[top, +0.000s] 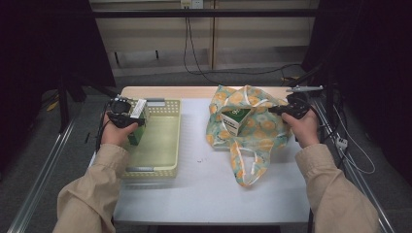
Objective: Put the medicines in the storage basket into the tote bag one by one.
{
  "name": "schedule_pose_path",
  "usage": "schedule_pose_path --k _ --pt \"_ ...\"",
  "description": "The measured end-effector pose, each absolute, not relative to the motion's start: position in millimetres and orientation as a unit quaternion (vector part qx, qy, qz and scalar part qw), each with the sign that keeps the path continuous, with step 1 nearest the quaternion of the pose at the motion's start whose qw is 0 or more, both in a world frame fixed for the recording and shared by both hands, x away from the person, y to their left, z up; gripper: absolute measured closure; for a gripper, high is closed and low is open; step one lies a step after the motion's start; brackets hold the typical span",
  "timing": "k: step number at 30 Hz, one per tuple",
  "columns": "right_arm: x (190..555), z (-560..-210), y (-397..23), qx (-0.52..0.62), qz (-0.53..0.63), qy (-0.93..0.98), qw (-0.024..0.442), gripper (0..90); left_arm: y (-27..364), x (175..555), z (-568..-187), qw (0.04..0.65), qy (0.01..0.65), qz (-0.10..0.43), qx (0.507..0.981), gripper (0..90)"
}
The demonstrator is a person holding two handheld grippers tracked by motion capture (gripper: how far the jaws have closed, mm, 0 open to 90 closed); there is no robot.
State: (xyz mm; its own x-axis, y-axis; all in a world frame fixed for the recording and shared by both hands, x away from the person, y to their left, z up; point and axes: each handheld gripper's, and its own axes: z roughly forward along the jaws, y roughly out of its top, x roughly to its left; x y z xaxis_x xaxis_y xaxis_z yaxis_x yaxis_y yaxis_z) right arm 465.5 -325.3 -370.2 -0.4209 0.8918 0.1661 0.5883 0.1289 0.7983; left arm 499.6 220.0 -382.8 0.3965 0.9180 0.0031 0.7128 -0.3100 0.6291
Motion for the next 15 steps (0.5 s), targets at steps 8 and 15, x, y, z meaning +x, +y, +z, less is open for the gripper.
schedule_pose_path --k 8,15 --pt "463 -369 -327 0.507 0.424 0.729 0.18 90.0 210 491 -371 0.291 0.519 0.192 0.78 62.4" --pt "463 -371 -327 0.508 0.425 0.728 0.179 90.0 188 476 -334 0.356 0.472 0.141 0.794 62.4"
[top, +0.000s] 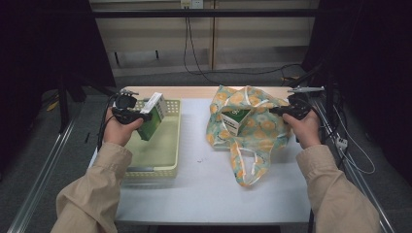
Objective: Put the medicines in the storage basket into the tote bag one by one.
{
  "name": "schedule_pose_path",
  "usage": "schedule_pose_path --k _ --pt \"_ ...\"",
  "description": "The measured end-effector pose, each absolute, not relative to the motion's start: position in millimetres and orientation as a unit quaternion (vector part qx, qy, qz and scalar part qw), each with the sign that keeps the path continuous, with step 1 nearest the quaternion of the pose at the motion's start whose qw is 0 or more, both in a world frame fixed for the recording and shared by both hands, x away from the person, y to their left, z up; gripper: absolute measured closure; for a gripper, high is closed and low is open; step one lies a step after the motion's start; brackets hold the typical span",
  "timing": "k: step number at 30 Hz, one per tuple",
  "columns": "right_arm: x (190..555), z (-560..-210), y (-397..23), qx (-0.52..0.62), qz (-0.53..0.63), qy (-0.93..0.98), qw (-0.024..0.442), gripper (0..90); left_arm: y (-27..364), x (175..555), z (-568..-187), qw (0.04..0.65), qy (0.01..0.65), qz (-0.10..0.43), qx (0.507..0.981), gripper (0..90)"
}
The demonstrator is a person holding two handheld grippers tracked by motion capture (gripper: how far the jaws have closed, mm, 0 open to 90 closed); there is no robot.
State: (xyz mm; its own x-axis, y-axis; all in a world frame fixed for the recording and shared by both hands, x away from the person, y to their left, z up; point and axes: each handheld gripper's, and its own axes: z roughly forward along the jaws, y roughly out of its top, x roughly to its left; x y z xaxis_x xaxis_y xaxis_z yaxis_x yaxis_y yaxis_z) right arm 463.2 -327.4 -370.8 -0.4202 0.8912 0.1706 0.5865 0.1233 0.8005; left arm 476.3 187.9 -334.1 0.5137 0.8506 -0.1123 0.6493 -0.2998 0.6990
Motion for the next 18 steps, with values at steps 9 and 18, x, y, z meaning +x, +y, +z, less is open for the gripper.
schedule_pose_path --k 9,18 --pt "462 -371 -324 0.503 0.424 0.732 0.176 90.0 128 451 -297 0.411 0.38 0.096 0.823 62.4" --pt "462 -369 -325 0.504 0.423 0.732 0.178 90.0 71 441 -291 0.431 0.321 0.066 0.841 62.3"
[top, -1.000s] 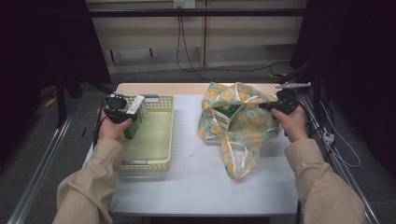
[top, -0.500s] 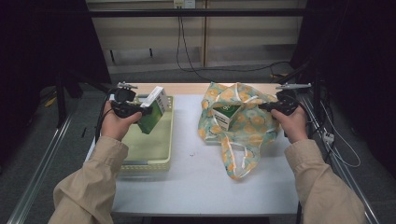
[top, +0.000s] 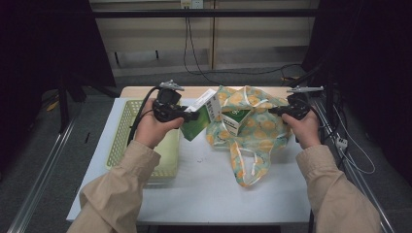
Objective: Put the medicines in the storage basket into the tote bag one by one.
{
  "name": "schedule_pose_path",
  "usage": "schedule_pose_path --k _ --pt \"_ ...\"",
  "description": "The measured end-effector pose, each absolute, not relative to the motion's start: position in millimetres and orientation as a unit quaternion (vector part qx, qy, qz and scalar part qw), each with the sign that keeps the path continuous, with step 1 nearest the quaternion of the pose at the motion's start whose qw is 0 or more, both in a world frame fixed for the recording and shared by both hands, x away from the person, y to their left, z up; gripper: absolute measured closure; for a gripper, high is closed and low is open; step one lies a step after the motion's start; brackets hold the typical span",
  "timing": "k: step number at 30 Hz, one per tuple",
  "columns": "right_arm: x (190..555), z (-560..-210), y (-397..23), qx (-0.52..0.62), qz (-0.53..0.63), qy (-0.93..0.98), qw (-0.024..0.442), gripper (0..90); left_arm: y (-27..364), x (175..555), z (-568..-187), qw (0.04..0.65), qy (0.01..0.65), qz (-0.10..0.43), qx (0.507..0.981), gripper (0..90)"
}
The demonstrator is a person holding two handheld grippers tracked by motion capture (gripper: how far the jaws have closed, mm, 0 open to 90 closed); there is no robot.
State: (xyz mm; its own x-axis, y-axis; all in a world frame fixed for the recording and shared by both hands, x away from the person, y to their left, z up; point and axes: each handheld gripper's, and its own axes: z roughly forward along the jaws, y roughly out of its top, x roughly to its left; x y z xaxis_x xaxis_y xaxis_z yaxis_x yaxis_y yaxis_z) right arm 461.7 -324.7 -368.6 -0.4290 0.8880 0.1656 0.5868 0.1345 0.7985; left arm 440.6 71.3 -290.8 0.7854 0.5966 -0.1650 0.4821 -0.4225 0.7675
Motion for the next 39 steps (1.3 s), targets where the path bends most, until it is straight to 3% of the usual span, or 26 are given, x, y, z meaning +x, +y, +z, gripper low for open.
schedule_pose_path --k 8,18,29,39 --pt "463 -371 -328 0.506 0.43 0.728 0.172 90.0 14 436 -302 0.427 0.281 0.048 0.858 62.3" --pt "460 -367 -328 0.503 0.444 0.722 0.168 90.0 -63 448 -345 0.405 0.259 0.02 0.877 62.3" --pt "457 -365 -329 0.501 0.44 0.726 0.166 90.0 -93 485 -388 0.4 0.304 0.005 0.865 62.3" --pt "458 -369 -326 0.506 0.429 0.73 0.164 90.0 -114 495 -404 0.429 0.308 0.06 0.847 61.1"
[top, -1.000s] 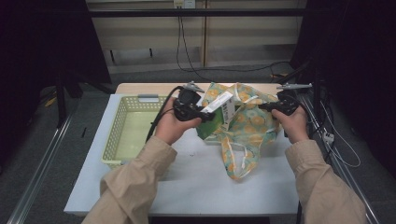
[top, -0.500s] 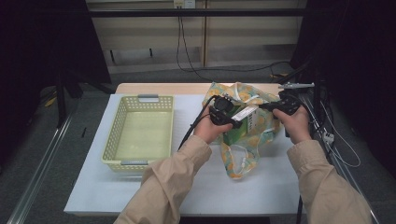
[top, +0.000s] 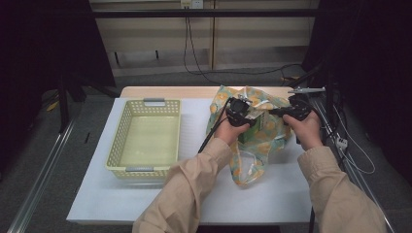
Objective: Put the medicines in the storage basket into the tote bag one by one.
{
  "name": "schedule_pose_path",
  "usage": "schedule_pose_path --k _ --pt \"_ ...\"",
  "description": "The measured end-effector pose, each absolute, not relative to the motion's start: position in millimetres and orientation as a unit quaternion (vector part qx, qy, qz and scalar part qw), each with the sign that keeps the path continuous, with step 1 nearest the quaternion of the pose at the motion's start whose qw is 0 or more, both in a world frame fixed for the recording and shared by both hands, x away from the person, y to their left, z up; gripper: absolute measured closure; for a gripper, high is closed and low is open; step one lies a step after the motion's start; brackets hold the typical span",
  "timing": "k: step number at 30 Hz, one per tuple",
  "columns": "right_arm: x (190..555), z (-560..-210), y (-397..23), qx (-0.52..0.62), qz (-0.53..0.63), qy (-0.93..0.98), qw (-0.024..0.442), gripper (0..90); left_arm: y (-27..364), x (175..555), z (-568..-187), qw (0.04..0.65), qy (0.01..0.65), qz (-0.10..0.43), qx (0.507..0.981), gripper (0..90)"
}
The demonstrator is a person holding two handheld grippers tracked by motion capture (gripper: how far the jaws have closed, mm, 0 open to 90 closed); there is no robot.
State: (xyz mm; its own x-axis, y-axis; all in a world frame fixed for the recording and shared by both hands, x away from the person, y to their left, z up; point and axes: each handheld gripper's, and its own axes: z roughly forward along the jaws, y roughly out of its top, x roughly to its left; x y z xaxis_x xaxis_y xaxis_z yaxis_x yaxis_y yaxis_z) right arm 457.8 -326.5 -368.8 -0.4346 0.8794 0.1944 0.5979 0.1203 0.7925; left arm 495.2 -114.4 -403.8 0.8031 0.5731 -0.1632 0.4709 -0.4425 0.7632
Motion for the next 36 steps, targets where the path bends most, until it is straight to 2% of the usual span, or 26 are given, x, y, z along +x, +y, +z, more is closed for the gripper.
schedule_pose_path --k 2,4,5,10,11,14,15,25,27,29,30,34,36 --pt "458 -369 -325 0.505 0.428 0.731 0.165 90.0 -116 493 -404 0.431 0.31 0.061 0.845 57.7" --pt "457 -369 -326 0.505 0.428 0.731 0.166 90.0 -117 489 -401 0.419 0.303 0.062 0.854 45.6" --pt "457 -369 -326 0.506 0.427 0.731 0.167 90.0 -116 487 -398 0.408 0.295 0.069 0.861 42.4" --pt "457 -369 -325 0.506 0.428 0.73 0.167 90.0 -100 473 -387 0.397 0.287 0.066 0.869 35.3" --pt "457 -369 -325 0.506 0.428 0.73 0.167 90.0 -96 470 -386 0.395 0.288 0.062 0.87 37.0" --pt "458 -371 -326 0.507 0.43 0.728 0.166 90.0 -85 462 -388 0.385 0.284 0.055 0.876 58.9" --pt "458 -371 -326 0.507 0.431 0.727 0.165 90.0 -83 461 -389 0.388 0.291 0.051 0.873 60.8" --pt "457 -372 -322 0.505 0.431 0.731 0.16 90.0 -112 486 -404 0.453 0.315 0.066 0.831 62.4" --pt "456 -372 -322 0.504 0.43 0.732 0.161 90.0 -114 486 -406 0.455 0.322 0.056 0.828 56.1" --pt "455 -370 -323 0.503 0.431 0.732 0.162 90.0 -112 482 -403 0.444 0.324 0.051 0.834 36.6" --pt "455 -370 -324 0.504 0.431 0.731 0.162 90.0 -109 479 -401 0.443 0.319 0.048 0.836 32.7" --pt "455 -371 -326 0.508 0.434 0.726 0.162 90.0 -90 462 -394 0.437 0.289 0.058 0.85 22.3" --pt "455 -371 -324 0.506 0.432 0.728 0.163 90.0 -82 456 -396 0.438 0.274 0.04 0.855 21.3"
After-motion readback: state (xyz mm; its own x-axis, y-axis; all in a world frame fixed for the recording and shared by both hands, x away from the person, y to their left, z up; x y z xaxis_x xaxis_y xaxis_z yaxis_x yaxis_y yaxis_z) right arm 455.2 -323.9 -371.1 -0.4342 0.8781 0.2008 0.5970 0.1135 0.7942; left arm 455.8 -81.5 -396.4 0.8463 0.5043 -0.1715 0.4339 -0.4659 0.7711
